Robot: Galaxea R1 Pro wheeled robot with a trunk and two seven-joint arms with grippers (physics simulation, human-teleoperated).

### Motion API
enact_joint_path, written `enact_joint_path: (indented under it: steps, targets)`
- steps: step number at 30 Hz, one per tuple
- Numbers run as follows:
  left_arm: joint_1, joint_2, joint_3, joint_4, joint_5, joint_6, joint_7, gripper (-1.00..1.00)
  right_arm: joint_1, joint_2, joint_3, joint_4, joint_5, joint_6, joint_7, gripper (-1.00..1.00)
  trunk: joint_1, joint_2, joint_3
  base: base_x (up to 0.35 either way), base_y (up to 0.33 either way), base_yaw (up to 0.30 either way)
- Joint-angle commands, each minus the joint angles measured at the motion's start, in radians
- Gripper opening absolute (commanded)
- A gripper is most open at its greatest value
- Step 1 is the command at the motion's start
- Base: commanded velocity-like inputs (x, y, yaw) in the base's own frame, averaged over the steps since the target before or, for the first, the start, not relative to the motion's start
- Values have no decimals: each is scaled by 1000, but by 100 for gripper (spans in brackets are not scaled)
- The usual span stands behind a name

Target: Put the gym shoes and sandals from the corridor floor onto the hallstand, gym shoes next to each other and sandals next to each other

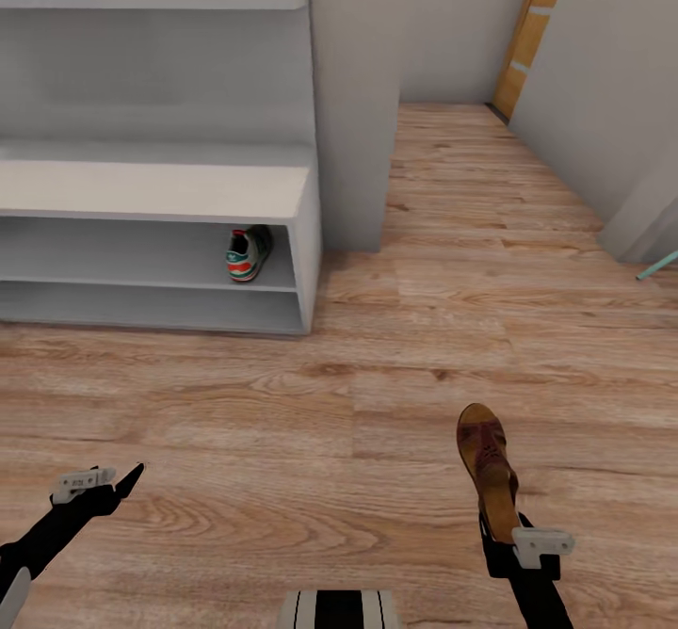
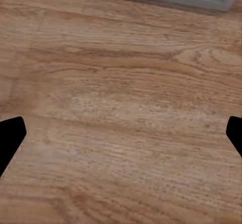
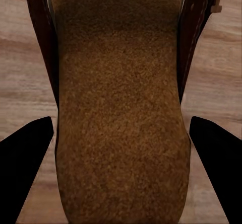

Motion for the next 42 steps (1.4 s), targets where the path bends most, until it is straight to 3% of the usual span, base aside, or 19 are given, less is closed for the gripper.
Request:
enact_joint_path:
  steps: [1, 16, 32, 42]
  targets:
    - [-1, 0, 1, 2, 6, -1, -6, 100, 0, 1, -3, -1, 10, -2, 1, -100, 0, 0, -1, 0, 279, 0]
    - [-1, 1, -1, 2, 6, -1, -6, 100, 2, 4, -2, -3, 10, -2, 0, -100, 0, 0, -1, 0, 259, 0]
    - [-1, 0, -1, 3, 4, -1, -6, 100, 2, 4, -2, -3, 10, -2, 0, -100, 0, 0, -1, 0, 31, 0]
    - [-1, 0, -1, 3, 4, -1, -6, 100, 2, 4, -2, -3, 10, -2, 0, -100, 0, 0, -1, 0, 170, 0]
